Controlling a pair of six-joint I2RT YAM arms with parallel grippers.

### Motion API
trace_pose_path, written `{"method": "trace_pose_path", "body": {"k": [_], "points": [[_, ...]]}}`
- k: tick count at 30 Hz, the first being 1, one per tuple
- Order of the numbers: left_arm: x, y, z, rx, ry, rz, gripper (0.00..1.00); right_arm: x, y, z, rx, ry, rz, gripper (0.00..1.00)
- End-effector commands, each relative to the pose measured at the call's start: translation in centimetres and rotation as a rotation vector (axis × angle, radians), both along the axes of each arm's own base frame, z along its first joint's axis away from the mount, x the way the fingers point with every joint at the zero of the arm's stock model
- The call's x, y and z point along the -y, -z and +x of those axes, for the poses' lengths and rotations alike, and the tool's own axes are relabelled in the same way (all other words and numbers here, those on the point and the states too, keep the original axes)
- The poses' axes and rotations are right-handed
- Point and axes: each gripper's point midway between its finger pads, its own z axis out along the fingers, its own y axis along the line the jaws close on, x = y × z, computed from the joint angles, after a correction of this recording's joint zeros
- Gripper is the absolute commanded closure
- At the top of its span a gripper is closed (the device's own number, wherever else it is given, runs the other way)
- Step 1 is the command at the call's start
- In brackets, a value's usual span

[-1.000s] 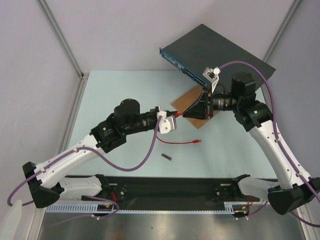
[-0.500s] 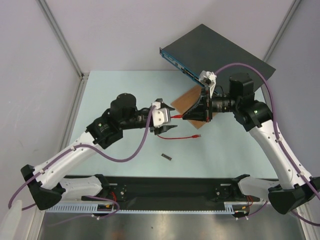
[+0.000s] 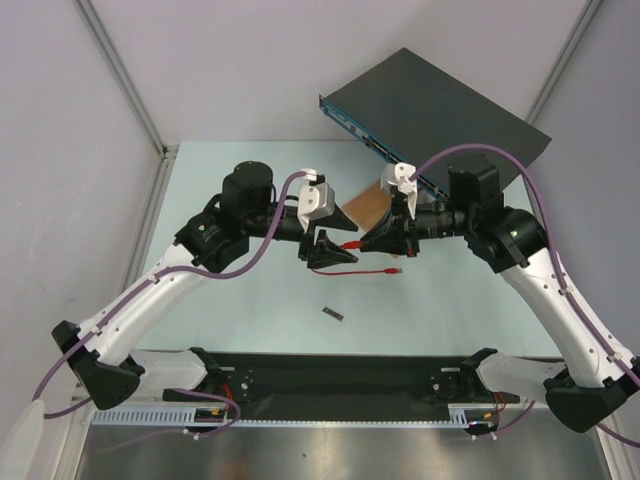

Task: Insert the plug into the switch port

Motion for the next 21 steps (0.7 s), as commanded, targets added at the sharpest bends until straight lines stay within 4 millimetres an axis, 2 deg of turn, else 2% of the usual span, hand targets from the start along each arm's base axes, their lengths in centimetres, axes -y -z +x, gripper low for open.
{"method": "trace_pose_path", "body": {"k": [1, 15, 18, 19, 21], "points": [[-0.1, -1.2, -1.7, -0.052, 0.086, -0.021, 0.35, 0.3, -2.3, -0.4, 0.144, 0.001, 0.021, 1.0], [-0.2, -0.7, -0.6, -0.101, 0.056, -0.013, 0.57, 0.4, -2.3, -1.0, 0.181, -0.007, 0.017, 1.0], [-0.2, -0.4, -0.4, -0.097, 0.05, -0.007, 0.65, 0.4, -2.2, -0.9, 0.18, -0.005, 0.016, 1.0], [-0.2, -0.4, -0.3, -0.096, 0.048, -0.005, 0.71, 0.4, -2.2, -0.9, 0.18, -0.004, 0.016, 1.0], [-0.2, -0.2, -0.3, -0.097, 0.048, -0.002, 0.77, 0.5, -2.3, -0.9, 0.184, 0.001, 0.017, 1.0]]}}
